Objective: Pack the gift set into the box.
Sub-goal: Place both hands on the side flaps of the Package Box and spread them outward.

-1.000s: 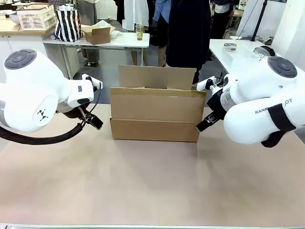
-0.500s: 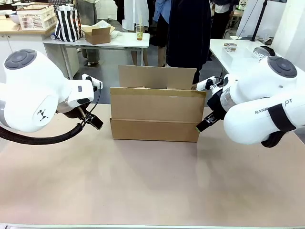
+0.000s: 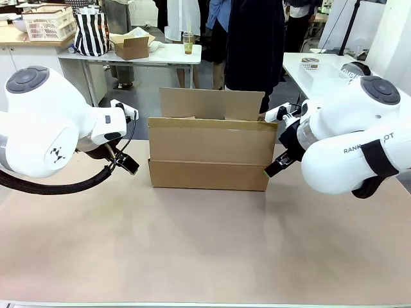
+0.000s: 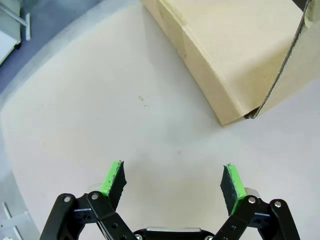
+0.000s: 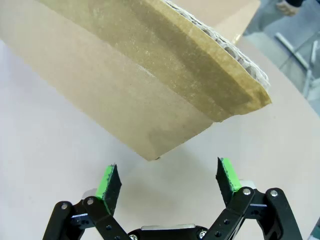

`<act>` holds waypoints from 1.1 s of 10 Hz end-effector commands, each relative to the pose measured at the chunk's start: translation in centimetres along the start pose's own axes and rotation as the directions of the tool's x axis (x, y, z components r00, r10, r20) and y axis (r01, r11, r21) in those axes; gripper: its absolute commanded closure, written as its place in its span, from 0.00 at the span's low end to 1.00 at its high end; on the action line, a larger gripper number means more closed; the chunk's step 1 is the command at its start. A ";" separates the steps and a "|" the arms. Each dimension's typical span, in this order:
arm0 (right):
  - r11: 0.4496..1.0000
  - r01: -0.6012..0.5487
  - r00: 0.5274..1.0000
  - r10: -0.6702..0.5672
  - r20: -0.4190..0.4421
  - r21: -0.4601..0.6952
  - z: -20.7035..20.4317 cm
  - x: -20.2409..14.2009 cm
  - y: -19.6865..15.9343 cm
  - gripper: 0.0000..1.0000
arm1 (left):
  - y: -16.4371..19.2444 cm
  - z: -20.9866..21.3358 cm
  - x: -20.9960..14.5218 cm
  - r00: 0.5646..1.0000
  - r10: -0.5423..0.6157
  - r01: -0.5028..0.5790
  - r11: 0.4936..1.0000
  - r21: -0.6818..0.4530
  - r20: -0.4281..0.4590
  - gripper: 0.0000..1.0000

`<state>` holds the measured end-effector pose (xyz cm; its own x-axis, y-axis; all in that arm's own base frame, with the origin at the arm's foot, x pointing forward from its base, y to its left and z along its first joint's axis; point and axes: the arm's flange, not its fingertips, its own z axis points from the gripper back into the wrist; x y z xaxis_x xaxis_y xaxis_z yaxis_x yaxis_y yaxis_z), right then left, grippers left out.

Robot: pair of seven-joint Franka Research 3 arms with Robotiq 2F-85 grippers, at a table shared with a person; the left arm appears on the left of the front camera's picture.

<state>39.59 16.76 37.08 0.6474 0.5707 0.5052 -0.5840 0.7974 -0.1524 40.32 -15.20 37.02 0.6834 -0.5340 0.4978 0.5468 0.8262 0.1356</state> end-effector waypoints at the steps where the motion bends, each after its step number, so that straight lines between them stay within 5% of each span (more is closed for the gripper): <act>1: 1.000 0.000 1.000 0.000 0.001 0.000 0.0 0.0 0.0 0.00 | 0.0 0.0 0.0 1.000 0.000 0.000 1.000 0.000 0.000 0.00; 4: 1.000 -0.011 1.000 0.011 -0.003 0.018 0.9 0.0 -0.1 0.00 | 0.0 0.0 0.0 1.000 0.000 0.000 1.000 0.000 0.000 0.00; 5: 1.000 0.020 0.999 -0.019 -0.042 0.017 2.8 0.0 -0.6 0.00 | 0.9 1.8 -0.1 0.998 0.037 -0.041 0.995 -0.087 -0.045 0.00; 7: 0.983 0.163 0.980 -0.151 -0.130 0.080 10.4 -1.0 -1.8 0.00 | 2.2 8.6 -0.4 0.979 0.090 -0.123 0.975 -0.183 -0.181 0.00; 8: 0.992 0.121 0.987 -0.117 -0.110 0.033 14.2 -2.6 -1.8 0.00 | 2.1 12.1 -0.7 0.978 0.104 -0.137 0.974 -0.178 -0.181 0.00; 10: 0.996 0.084 0.996 -0.082 0.036 -0.034 20.4 -6.3 -0.4 0.00 | 0.2 18.1 -2.4 0.999 -0.026 0.019 0.983 -0.183 -0.036 0.00; 11: 0.992 0.086 0.989 -0.073 0.127 -0.094 22.4 -8.2 1.2 0.00 | -1.0 20.5 -2.9 0.990 -0.002 0.021 0.991 -0.130 0.143 0.00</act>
<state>28.76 9.72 55.93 0.6747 0.4837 0.5574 -0.5074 0.8525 -0.1257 30.17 -10.80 53.51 0.7050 -0.5201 0.4821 0.6013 0.7988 -0.0176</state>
